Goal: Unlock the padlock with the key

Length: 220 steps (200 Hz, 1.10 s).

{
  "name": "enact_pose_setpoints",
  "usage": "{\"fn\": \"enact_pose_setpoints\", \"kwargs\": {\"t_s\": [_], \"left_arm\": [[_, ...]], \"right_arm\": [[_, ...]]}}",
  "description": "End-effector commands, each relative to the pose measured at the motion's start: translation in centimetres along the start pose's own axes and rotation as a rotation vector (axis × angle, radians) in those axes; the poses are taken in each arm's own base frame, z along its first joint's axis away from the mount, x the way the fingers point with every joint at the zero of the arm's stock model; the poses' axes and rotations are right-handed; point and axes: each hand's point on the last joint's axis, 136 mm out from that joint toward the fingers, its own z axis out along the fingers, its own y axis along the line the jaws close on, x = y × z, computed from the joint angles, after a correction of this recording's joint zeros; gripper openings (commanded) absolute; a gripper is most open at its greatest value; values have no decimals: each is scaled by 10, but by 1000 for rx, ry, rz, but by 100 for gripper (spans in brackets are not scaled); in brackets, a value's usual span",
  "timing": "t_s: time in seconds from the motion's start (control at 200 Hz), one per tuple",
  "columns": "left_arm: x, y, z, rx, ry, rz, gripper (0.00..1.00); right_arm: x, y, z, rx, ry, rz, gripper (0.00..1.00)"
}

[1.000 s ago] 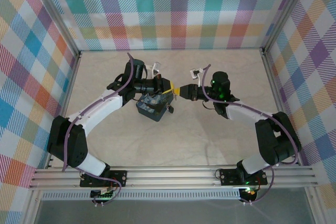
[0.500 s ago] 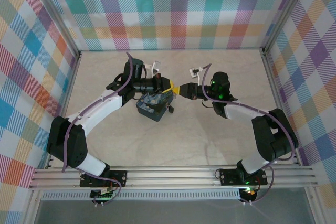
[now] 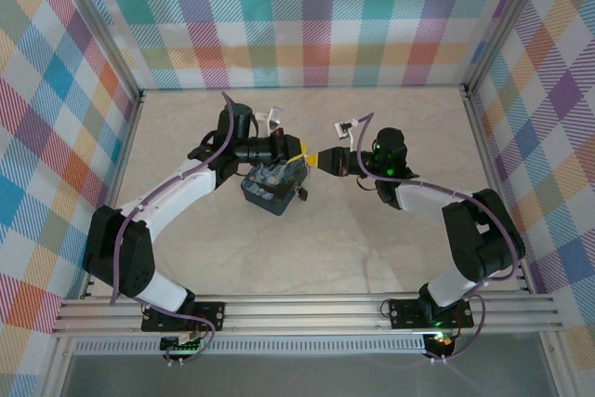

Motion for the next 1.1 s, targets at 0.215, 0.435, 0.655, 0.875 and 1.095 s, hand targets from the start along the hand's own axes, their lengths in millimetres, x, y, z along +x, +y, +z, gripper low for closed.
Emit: {"fn": "enact_pose_setpoints", "kwargs": {"t_s": [0.215, 0.435, 0.655, 0.875, 1.095], "left_arm": [[-17, 22, -23, -82, -118, -56, 33], [-26, 32, -40, -129, -188, -105, 48], [-25, 38, -40, -164, -179, -134, 48], [3, 83, -40, -405, -134, -237, 47], [69, 124, -21, -723, -132, -273, 51]], "right_arm": [[10, 4, -1, -7, 19, -55, 0], [19, 4, -6, 60, 58, -115, 0], [25, 1, -11, 121, 87, -150, 0], [28, -19, -15, 218, 93, -129, 0], [26, -61, -42, 456, 71, -41, 0]]}}
